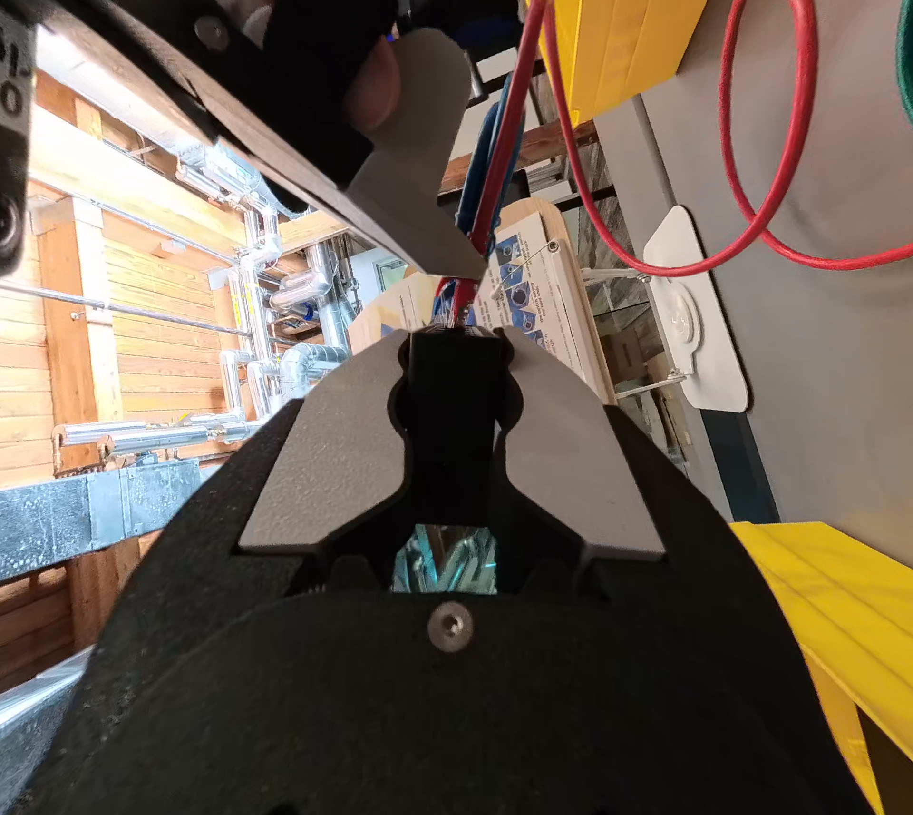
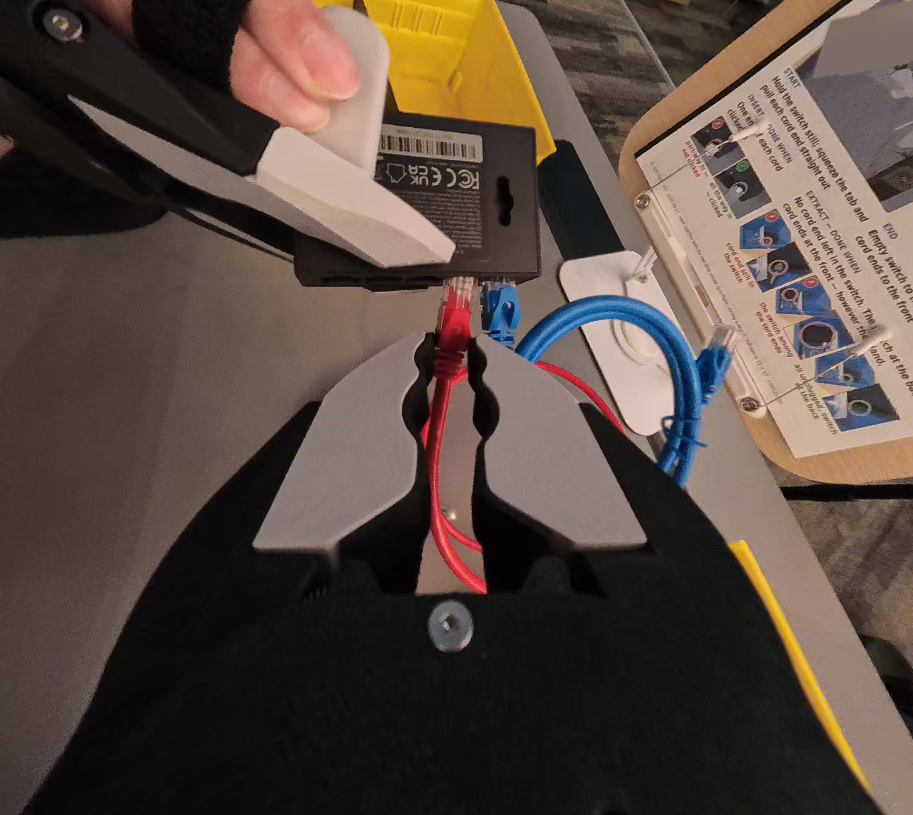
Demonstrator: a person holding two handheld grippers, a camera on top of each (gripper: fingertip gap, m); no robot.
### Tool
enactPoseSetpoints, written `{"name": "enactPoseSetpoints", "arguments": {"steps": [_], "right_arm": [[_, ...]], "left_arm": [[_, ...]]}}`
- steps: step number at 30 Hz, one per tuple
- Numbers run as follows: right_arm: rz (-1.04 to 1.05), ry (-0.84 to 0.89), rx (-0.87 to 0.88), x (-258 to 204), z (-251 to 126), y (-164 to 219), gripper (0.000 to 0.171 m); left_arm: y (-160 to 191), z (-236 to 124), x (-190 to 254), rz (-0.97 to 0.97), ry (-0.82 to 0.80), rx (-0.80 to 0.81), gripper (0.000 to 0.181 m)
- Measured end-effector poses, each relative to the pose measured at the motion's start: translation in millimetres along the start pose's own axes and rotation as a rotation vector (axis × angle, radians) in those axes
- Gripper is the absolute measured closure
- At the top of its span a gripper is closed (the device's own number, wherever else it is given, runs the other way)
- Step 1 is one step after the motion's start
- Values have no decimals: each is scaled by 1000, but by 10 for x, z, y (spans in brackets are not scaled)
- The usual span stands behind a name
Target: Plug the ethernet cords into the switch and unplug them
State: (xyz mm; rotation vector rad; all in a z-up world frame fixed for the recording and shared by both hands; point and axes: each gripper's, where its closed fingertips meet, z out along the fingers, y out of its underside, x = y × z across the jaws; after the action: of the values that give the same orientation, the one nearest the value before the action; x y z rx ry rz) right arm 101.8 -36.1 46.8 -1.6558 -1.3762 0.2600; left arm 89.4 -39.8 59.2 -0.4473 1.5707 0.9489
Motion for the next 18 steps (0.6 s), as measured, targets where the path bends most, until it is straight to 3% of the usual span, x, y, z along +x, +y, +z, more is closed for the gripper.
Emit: {"name": "enactPoseSetpoints", "arguments": {"steps": [4, 18], "right_arm": [[88, 3, 126, 89, 11, -137, 158], [105, 198, 449, 205, 4, -582, 159]], "left_arm": [[156, 19, -97, -29, -56, -75, 152], [637, -75, -392, -9, -199, -319, 146]]}}
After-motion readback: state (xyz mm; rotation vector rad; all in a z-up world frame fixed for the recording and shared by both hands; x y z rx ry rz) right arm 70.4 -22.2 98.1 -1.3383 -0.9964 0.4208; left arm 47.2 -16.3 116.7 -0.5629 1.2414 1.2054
